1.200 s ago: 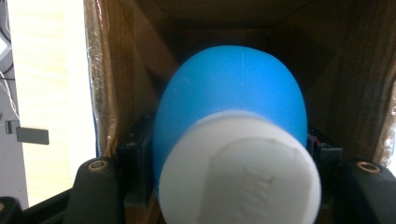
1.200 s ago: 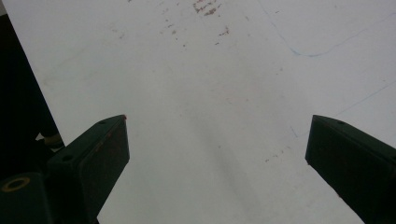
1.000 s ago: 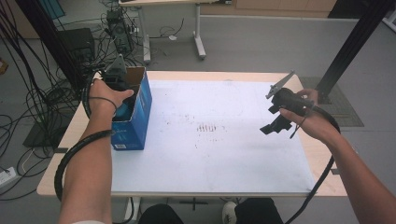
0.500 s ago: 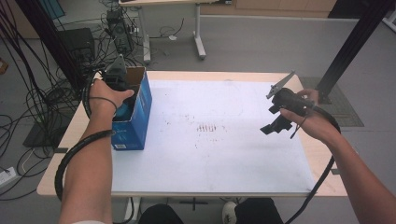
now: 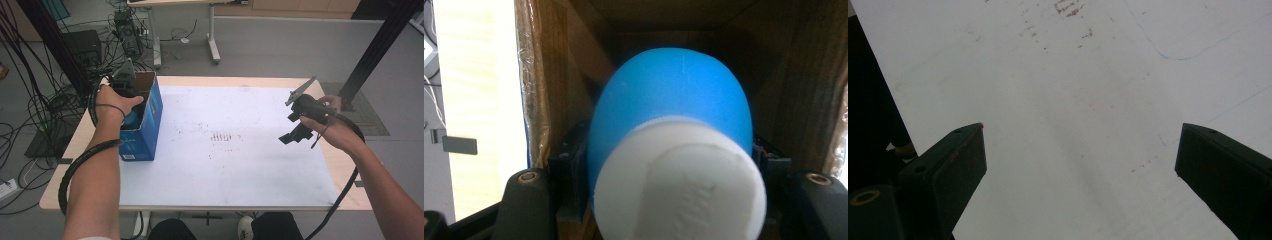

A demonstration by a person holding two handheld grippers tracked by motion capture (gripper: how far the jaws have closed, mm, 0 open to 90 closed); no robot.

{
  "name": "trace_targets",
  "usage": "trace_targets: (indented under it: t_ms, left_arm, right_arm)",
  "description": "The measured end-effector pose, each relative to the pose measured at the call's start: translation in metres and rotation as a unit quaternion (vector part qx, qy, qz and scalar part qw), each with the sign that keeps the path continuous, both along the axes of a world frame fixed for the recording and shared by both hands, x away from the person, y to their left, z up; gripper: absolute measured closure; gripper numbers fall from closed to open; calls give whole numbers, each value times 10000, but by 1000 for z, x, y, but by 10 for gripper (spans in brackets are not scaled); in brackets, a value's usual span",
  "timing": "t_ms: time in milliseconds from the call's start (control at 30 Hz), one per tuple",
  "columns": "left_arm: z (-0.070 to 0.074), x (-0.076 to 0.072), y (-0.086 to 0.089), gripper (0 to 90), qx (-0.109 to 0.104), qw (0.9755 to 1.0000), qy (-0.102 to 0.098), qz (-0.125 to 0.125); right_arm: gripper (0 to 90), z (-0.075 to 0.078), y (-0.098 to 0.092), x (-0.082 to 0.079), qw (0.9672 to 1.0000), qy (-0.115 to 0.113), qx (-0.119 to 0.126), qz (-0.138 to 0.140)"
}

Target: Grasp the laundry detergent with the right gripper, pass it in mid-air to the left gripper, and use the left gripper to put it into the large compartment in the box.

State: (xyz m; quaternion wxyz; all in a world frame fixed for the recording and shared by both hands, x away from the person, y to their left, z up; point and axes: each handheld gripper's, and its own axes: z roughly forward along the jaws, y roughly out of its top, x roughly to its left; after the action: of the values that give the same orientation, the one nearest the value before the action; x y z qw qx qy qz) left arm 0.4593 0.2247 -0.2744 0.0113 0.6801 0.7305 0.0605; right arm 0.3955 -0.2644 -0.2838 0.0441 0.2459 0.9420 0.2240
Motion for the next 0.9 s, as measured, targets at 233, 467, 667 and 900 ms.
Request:
trace_targets:
  t_ms: [233,467,667,900]
  left_arm:
    - [0,-1,1,357,-12,10000,-16,10]
    - [0,-1,2,351,-66,10000,2,-1]
    - [7,-2,0,297,-132,9999,-35,-2]
    - [25,-5,-4,250,96,9998,-119,-83]
  right_arm:
    - [61,1,0,-1,10000,2,-13,-7]
    - [61,2,0,-2,10000,-21,-12,4]
    - [61,4,1,-3,10000,-27,-1,12]
    - [62,6,3,-3,10000,-53,26,42]
